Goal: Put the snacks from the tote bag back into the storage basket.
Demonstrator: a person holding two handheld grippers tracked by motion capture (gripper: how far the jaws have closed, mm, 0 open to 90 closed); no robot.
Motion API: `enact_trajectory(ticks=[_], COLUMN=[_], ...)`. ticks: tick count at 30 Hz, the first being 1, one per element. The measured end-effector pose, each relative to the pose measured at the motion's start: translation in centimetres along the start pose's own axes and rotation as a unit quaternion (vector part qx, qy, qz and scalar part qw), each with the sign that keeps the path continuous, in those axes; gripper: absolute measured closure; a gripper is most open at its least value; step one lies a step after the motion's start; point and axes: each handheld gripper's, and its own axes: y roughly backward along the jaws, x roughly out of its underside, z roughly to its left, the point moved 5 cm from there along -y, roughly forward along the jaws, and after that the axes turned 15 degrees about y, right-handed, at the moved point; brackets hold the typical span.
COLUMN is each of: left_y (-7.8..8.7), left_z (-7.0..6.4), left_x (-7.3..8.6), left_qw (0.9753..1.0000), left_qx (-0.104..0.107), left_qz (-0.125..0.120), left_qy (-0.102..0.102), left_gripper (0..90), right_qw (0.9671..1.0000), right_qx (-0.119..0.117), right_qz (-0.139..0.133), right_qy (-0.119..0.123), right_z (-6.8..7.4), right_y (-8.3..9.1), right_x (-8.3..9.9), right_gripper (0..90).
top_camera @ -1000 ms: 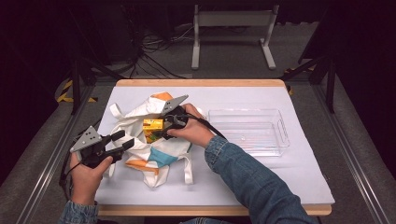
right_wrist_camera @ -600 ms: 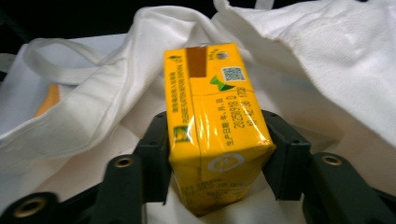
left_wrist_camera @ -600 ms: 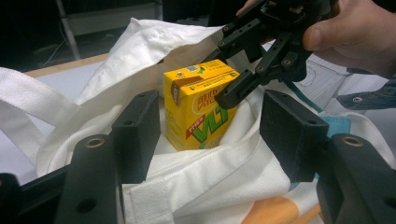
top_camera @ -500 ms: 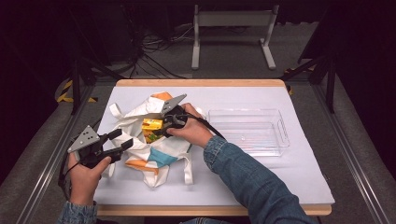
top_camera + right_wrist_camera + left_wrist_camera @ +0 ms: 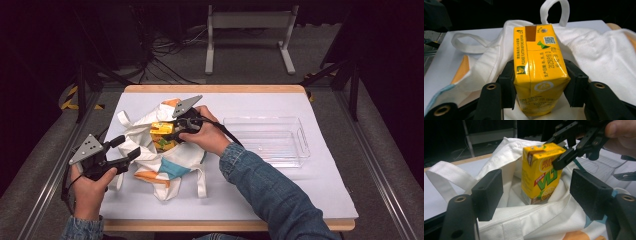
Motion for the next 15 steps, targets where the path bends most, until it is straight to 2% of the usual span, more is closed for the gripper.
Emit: enact_trajectory(ticks=[10,15], left_y=[0.2,0.2], left_z=[0.2,0.3], left_x=[-0.2,-0.2], left_qw=[0.9999,0.9999], left_qx=[-0.005,-0.008], left_qz=[-0.010,-0.006], left_qy=[0.011,0.011], left_gripper=[18.8,13.4], right_qw=[0.9997,0.9995], right_qx=[0.005,-0.009], right_qz=[-0.018,-0.021], right_qy=[0.014,0.021], right_z=[-0.4,-0.1], right_y=[2.9,4.5], right_x=[-2.0,-2.6], right_gripper=[51.7,51.7])
